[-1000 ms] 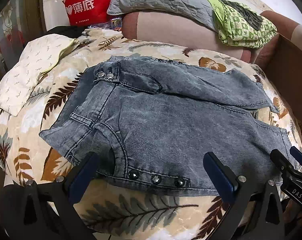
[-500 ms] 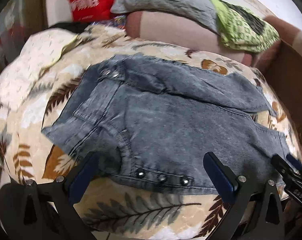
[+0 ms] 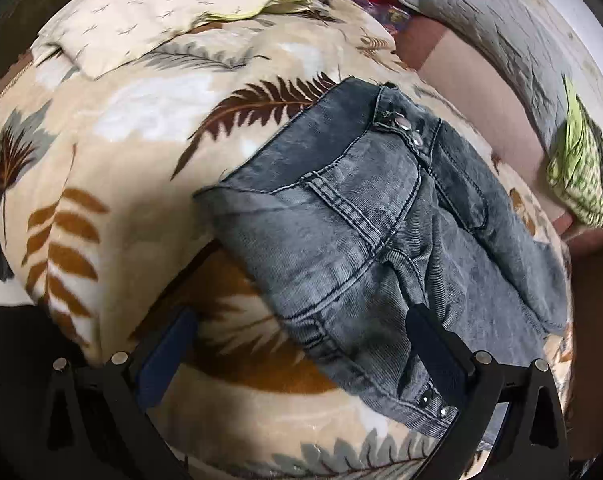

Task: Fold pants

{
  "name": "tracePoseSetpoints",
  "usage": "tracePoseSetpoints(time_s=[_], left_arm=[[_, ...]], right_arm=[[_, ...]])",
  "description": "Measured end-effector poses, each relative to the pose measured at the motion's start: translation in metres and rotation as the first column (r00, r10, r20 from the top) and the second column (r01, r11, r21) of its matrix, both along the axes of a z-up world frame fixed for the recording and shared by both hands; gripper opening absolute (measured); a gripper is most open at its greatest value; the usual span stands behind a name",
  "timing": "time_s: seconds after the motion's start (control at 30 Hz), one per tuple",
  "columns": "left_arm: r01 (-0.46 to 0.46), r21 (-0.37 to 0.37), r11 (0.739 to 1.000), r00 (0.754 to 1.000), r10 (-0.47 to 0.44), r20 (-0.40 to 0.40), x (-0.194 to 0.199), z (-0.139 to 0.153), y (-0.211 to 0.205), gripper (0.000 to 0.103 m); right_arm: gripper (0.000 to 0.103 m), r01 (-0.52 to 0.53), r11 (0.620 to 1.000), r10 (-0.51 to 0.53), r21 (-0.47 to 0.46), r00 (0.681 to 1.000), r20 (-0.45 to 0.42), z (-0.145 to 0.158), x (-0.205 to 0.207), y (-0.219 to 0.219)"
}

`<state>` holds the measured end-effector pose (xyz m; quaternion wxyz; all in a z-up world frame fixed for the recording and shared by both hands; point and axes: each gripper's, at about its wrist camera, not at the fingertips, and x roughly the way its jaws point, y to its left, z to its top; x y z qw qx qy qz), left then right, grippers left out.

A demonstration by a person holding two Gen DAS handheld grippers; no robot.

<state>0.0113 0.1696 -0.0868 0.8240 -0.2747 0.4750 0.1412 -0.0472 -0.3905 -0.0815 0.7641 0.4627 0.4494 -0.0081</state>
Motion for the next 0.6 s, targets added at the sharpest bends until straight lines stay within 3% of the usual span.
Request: tracePoseSetpoints(time_s=[0.07, 0.2, 0.23, 0.27, 0.4, 0.43, 0.47, 0.53, 0.6], left_arm=[[0.008, 0.002, 1.0, 1.0, -0.008, 0.02, 0.004, 0.002, 0.001, 0.097], [0.018, 0.021, 1.0, 1.0, -0.018, 0.009, 0.014, 0.006, 0.006, 0.052], [0.019, 0.007, 1.0, 1.0, -0.019, 0.012, 0.016, 0.004, 0.009, 0.047], [0.022, -0.014, 1.0, 1.0, -0.021, 0.01, 0.018, 0.004, 0.012, 0.047], [0.02, -0.043, 0.999, 1.0, -0.02, 0.005, 0.015, 0.002, 0.015, 0.046], [0.017, -0.056, 0.998, 1.0, -0.017, 0.006, 0.014, 0.002, 0.016, 0.045], [0.012, -0.067, 0.998, 1.0, -0.011, 0.007, 0.013, 0.002, 0.018, 0.043], [0.012, -0.069, 0.998, 1.0, -0.012, 0.002, 0.014, 0.002, 0.022, 0.021], [0.011, -0.083, 0.997, 1.0, -0.012, -0.002, 0.017, 0.001, 0.026, 0.012]], right_arm=[[0.103, 0.07, 0.997, -0.07, 0.029, 0.997, -0.021, -0.008, -0.001, -0.02], [0.102, 0.146, 0.986, -0.144, 0.082, 0.989, -0.022, -0.012, 0.009, -0.044], [0.097, 0.148, 0.988, -0.147, 0.053, 0.989, -0.017, -0.007, 0.011, -0.044], [0.085, 0.149, 0.989, -0.149, 0.019, 0.989, -0.018, -0.004, 0.014, -0.045], [0.071, 0.136, 0.99, -0.137, -0.026, 0.989, -0.055, 0.0, 0.022, -0.05], [0.062, 0.129, 0.991, -0.131, -0.039, 0.99, -0.053, 0.0, 0.022, -0.051], [0.04, 0.121, 0.99, -0.125, -0.068, 0.991, -0.051, 0.002, 0.022, -0.052], [0.018, 0.118, 0.989, -0.122, -0.091, 0.991, -0.047, 0.003, 0.02, -0.055], [0.017, 0.082, 0.989, -0.088, -0.12, 0.995, -0.044, 0.005, 0.023, -0.055]])
